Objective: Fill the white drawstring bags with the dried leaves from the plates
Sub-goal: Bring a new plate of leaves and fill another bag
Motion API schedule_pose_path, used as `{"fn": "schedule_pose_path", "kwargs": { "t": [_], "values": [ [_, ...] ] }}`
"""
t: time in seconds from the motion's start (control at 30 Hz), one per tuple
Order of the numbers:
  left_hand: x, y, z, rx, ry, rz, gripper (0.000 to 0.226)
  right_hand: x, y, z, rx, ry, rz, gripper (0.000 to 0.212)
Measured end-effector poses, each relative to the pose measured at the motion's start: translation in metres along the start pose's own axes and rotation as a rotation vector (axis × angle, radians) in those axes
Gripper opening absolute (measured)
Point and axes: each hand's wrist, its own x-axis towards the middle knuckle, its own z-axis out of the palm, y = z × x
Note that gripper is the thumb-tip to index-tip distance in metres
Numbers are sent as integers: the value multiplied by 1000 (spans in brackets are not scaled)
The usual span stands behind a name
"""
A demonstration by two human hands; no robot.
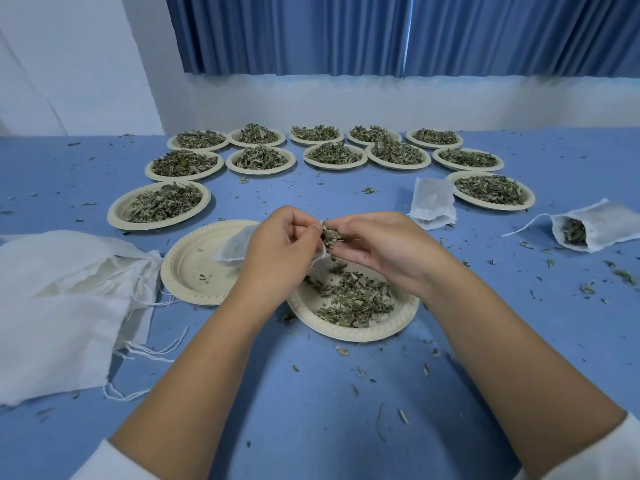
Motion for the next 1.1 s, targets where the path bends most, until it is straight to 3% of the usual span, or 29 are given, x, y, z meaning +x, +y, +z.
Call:
{"fn": "schedule_pose_path", "kwargs": {
  "t": [0.1,0.27,0.53,0.67,0.93,1.1],
  "values": [
    [1,0,-1,-9,11,-7,9,-1,1,0,-7,5,-17,25],
    [0,2,-1,-63,-11,-4,8,-2,7,6,-72,71,-98,15],
    [-1,4,-1,-112,-26,-17,8,0,8,6,-90,104,-73,2],
    [1,2,-2,-88,52,-37,6,1,3,3,18,65,-5,12],
    [2,4,-3,-97,39,-40,10,-3,8,7,-93,94,-96,8],
    [0,7,-2,-115,10,-24,12,0,12,8,-224,176,-96,17]
  ]
}}
